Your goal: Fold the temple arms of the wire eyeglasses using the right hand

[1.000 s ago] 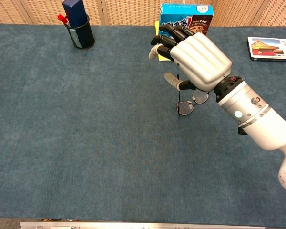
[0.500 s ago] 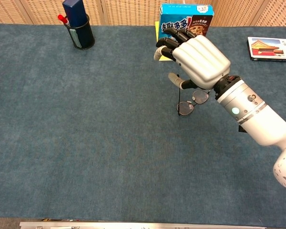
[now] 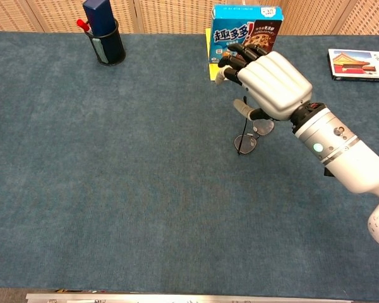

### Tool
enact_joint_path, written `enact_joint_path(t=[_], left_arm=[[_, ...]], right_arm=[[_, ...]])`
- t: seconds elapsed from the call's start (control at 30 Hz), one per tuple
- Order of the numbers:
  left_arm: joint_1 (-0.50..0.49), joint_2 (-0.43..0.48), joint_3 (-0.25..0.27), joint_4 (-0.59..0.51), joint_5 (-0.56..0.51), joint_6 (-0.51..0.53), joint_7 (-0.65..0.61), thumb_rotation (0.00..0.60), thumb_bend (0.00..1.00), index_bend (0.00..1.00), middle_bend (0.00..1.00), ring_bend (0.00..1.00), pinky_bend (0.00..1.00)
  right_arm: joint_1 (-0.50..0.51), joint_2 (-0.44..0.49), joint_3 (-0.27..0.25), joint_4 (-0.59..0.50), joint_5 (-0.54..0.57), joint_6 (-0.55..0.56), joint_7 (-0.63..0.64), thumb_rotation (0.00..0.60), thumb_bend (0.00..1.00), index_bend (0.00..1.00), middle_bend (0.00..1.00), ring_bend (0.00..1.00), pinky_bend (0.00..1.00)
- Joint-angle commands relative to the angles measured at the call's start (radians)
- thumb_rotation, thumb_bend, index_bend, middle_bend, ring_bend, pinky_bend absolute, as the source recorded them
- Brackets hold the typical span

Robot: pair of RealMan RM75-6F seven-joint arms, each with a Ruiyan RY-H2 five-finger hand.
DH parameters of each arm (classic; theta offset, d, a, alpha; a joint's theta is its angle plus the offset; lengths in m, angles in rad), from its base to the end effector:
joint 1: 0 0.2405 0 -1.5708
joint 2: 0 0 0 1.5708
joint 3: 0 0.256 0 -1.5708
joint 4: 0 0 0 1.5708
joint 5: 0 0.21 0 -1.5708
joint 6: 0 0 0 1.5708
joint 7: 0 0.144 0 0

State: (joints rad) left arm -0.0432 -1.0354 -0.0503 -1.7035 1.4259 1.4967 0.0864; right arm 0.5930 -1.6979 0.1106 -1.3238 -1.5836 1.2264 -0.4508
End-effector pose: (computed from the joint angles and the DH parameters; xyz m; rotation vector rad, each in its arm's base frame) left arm -0.3150 0.1668 0.1826 -1.3217 -0.8907 -0.7877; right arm -0.1458 -0.2941 -0.0326 1.8976 -0.4312 1.0738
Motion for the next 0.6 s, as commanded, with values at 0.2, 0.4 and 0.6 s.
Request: enact_joint_path(t=[0.2, 0.4, 0.6], left_arm=[[-0.001, 0.0, 0.001, -0.001, 0.0, -0.002, 0.003, 0.6, 0.1, 0.21, 0.18, 0.23, 0.49], [-0.001, -0.001, 0.002, -0.001, 0.002, -0.003, 0.007, 0.6, 0.1, 0.21, 0.18, 0.23, 0.49], [-0.002, -0.001, 0.002, -0.001, 0.001, -0.005, 0.006, 0.6, 0.1, 0.21, 0.18, 0.23, 0.49]], right_arm=[[-0.006, -0.003, -0.013, 0.035, 0.007, -0.006, 0.007, 0.6, 0.35, 0.34, 0.24, 0.08, 0.16], [-0.009, -0.004, -0.017, 0.059, 0.011, -0.007, 0.015, 0.6, 0.35, 0.34, 0.24, 0.08, 0.16], [-0.009, -0.006, -0.019, 0.078, 0.014, -0.009, 0.023, 0.6, 0.35, 0.34, 0.24, 0.08, 0.16]])
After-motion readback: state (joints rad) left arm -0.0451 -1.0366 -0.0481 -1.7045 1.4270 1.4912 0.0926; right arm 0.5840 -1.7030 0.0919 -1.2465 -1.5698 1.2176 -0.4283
